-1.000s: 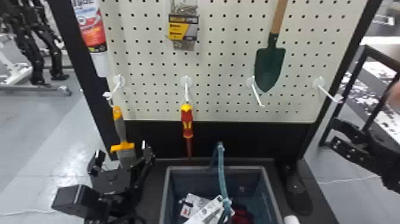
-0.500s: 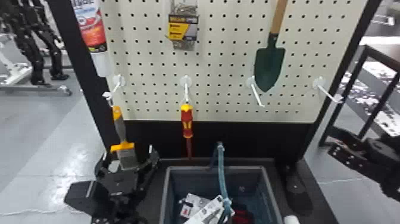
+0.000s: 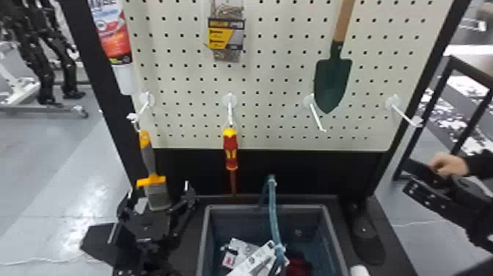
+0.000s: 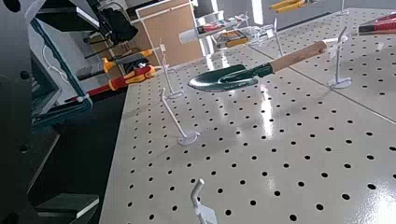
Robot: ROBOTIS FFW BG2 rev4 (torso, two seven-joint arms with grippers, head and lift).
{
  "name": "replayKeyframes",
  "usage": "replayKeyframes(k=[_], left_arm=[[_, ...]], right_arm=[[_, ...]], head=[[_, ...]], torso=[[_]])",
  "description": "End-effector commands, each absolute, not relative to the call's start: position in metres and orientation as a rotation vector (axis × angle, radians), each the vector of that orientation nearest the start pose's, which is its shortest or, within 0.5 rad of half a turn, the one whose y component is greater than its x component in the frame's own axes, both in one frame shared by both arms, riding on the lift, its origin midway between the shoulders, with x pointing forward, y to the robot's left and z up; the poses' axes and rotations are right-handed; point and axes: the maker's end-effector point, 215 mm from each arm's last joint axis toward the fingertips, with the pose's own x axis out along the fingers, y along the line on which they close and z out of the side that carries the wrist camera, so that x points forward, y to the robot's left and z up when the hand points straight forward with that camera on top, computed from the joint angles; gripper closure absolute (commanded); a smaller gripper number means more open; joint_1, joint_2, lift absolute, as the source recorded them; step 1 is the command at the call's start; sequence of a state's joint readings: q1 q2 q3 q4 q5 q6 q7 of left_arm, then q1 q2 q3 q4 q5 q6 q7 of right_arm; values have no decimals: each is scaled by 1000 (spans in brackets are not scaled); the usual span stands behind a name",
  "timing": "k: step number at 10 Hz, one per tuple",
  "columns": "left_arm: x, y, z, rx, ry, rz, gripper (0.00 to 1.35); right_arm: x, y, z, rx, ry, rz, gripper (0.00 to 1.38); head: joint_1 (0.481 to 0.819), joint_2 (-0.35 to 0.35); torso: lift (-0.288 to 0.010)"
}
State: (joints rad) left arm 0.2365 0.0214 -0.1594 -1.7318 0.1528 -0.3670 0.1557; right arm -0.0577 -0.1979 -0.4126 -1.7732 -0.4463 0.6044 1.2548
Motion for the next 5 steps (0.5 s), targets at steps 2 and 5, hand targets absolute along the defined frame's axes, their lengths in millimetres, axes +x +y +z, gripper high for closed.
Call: replayKeyframes(k=[2,5], left_arm=[[508,190,-282,-213,-258,29,-2],[507,190,-283,-214,-257,30,-2]], right_arm=[[489,-243,-232,388,8,994,-2],[490,-244,-235,392,14,990,-2]], head=[[549,0],[549,0]], torso=[[-100],[-100]])
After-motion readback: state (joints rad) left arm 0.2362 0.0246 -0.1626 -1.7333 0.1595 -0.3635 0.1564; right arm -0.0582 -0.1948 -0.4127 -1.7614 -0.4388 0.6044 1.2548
